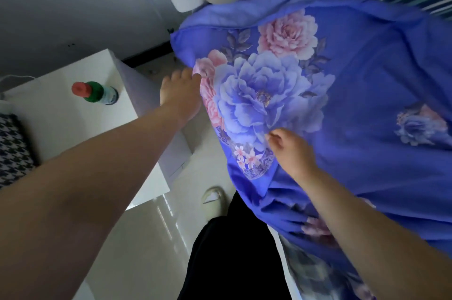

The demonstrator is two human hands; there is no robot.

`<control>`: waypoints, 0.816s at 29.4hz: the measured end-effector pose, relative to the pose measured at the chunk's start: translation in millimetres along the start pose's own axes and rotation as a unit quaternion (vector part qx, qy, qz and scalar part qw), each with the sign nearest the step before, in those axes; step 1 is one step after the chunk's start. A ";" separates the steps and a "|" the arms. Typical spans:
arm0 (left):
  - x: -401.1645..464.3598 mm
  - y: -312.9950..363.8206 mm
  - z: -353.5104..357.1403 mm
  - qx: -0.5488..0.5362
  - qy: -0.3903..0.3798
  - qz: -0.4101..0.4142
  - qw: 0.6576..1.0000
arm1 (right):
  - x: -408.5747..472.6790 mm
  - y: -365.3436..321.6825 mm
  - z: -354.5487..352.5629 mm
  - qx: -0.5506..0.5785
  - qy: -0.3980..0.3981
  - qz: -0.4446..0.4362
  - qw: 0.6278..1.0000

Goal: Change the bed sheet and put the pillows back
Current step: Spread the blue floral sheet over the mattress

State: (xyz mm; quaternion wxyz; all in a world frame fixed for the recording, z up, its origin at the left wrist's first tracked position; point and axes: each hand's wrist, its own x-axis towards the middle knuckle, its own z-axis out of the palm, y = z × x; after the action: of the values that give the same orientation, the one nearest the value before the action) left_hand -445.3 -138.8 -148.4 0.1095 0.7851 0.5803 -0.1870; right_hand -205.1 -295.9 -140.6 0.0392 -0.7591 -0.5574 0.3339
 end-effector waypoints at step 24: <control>171.9 132.5 -69.2 0.022 -0.117 0.094 0.988 | 324.5 116.6 -248.6 -0.183 -0.048 0.030 0.981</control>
State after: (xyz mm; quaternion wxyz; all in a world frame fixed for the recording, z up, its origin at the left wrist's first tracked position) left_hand -263.5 -2.5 -164.0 0.1765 0.8109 0.4829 -0.2795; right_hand 78.0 21.1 -148.9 -0.1371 -0.7530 -0.5872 0.2634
